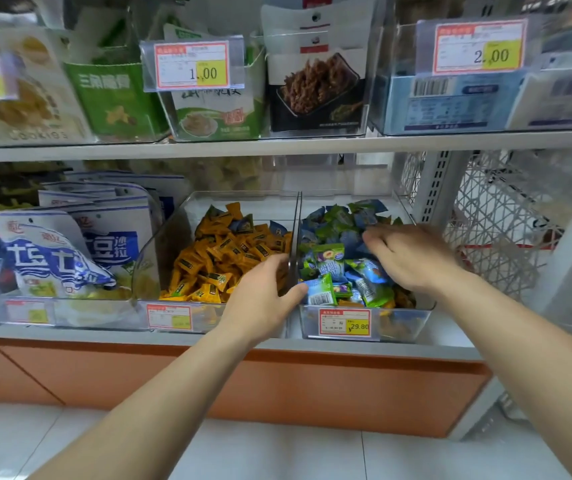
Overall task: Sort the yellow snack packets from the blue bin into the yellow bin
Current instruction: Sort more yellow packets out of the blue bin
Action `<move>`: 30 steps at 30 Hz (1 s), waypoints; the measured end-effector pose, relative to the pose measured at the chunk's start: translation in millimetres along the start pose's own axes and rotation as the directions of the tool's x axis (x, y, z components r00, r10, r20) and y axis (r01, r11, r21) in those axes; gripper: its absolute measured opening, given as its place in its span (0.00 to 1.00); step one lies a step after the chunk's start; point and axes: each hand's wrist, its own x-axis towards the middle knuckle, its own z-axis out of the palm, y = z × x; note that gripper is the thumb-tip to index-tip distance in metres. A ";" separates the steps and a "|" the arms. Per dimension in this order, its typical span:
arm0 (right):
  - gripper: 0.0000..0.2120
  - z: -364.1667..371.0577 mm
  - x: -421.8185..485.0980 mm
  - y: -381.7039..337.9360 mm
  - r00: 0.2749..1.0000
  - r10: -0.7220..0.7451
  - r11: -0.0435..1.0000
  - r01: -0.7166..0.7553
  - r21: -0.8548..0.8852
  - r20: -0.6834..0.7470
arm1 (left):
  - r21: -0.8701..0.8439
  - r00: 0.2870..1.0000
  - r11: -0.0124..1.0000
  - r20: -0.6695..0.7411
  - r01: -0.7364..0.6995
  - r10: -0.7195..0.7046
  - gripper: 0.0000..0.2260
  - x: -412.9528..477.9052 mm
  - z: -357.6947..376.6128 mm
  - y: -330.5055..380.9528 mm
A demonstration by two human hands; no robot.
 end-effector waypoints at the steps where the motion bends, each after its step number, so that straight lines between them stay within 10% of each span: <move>1: 0.24 -2.5 0.7 -2.8 1.000 0.015 1.000 -0.015 0.013 -0.015 | -0.008 1.000 1.000 0.003 -0.005 0.005 0.27 -0.1 -0.8 -0.9; 6: 0.24 -10.6 8.4 -24.5 0.977 -0.041 0.999 0.047 0.021 -0.209 | -0.019 1.000 1.000 -0.002 -0.018 0.018 0.25 0.1 -3.4 -3.6; 26: 0.27 34.3 64.3 -34.2 0.987 0.042 0.975 -0.075 0.211 0.157 | -0.052 0.999 0.998 0.014 -0.044 0.045 0.26 -4.0 -0.9 -7.8; 30: 0.24 12.2 57.8 -33.4 1.000 0.019 0.979 -0.016 0.202 -0.012 | -0.049 0.998 0.997 0.016 -0.056 0.056 0.26 -3.4 -3.8 -8.7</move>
